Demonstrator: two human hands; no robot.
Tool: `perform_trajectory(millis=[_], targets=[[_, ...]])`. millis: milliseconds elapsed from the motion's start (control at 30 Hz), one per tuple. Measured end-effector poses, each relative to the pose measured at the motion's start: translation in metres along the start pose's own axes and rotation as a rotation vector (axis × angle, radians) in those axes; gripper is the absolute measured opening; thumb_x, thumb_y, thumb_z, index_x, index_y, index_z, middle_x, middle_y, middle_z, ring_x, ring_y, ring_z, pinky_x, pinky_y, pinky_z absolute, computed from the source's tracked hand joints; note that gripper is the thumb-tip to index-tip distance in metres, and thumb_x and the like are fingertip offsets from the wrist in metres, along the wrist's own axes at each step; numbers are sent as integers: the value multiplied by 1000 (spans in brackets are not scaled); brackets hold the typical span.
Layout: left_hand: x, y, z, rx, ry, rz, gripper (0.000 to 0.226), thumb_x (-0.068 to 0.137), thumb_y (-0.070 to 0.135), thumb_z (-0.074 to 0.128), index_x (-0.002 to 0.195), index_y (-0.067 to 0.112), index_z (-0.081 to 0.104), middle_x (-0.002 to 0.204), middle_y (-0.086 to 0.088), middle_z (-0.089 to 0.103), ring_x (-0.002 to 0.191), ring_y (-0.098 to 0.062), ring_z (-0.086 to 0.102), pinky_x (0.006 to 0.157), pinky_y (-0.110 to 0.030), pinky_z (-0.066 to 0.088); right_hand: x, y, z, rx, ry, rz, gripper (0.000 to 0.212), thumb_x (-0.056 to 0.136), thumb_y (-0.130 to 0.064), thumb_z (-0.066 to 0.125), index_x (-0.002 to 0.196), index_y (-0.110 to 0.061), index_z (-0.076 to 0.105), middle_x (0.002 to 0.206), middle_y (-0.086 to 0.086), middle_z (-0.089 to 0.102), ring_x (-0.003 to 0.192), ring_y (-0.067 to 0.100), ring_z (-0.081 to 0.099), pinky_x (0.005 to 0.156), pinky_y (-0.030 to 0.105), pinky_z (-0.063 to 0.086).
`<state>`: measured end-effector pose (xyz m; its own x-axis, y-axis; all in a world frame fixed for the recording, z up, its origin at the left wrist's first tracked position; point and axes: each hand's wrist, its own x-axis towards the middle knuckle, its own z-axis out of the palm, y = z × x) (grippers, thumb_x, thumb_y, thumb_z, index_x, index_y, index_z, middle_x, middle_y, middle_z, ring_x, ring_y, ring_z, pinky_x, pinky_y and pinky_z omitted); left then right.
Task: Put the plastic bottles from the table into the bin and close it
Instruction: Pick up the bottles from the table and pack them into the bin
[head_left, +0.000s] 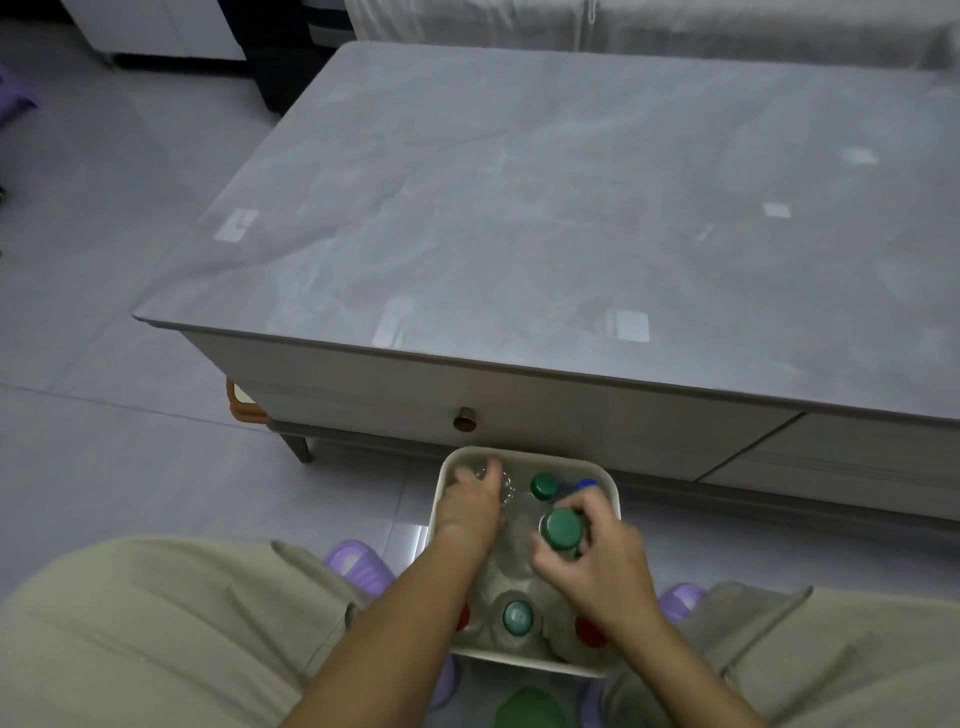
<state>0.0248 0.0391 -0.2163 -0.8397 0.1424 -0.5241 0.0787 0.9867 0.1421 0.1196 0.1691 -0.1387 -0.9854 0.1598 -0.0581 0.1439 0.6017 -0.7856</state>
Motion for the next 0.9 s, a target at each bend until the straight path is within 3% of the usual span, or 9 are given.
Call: perform_trajectory(millis=[133,233,300,367,433,500,600,733,900], targets=[[-6,-9,-9,-52,-136,11,65,87,20,53,142,26,19,134,-22,38,112,-40,56,89,-42,49,1,-45,-70,189,266,-119,18,63,-40,62,73,-28,52,76,-9,60,55,9,53,48,16,40],[-32,-21,-39,-167,-61,77,49,90,43,50,134,24,39,133,-14,45,114,-36,54,89,-37,45,1,-32,-91,450,410,55,6,72,-24,62,71,-25,56,61,-4,55,53,1,50,52,12,42],[-62,-30,-70,-523,60,-16,43,96,50,32,119,21,55,125,-11,57,104,-29,59,79,-33,49,8,-12,-83,705,422,261,19,84,-18,58,66,-22,53,54,-8,48,47,3,44,54,24,44],[-104,-41,-95,-1098,-112,-92,62,89,66,21,110,22,58,110,-8,68,85,-24,66,57,-28,52,13,5,-67,882,367,442,29,92,-14,47,64,-20,47,45,-9,39,42,8,34,52,29,39],[-144,-47,-112,-1338,-225,22,81,67,84,37,121,24,47,114,-5,68,76,-22,72,42,-25,51,14,13,-48,956,234,550,24,96,-18,42,72,-16,48,45,-6,36,42,11,32,51,30,36],[-170,-48,-118,-1242,-6,78,89,55,82,58,124,30,39,115,3,63,78,-14,73,49,-26,52,11,15,-32,975,-8,677,24,98,-24,40,81,-13,51,47,-2,38,45,13,34,51,30,37],[-179,-41,-109,-787,336,142,67,57,63,67,114,42,40,100,18,63,84,-1,65,71,-24,51,4,35,-11,481,-271,659,19,97,-31,45,98,-15,54,58,1,48,49,13,42,50,24,40],[-171,-13,-64,-376,296,256,68,68,49,69,126,38,36,112,25,52,100,-7,59,77,-19,45,2,54,-6,200,-191,543,43,88,-43,54,122,-18,53,75,0,58,65,16,52,70,34,45],[-118,-7,17,-220,95,273,79,74,43,68,138,21,28,140,-2,45,118,-25,56,94,-34,46,-9,42,-11,-62,-188,240,37,91,-35,53,125,-21,53,73,-9,56,76,13,55,70,27,40]])
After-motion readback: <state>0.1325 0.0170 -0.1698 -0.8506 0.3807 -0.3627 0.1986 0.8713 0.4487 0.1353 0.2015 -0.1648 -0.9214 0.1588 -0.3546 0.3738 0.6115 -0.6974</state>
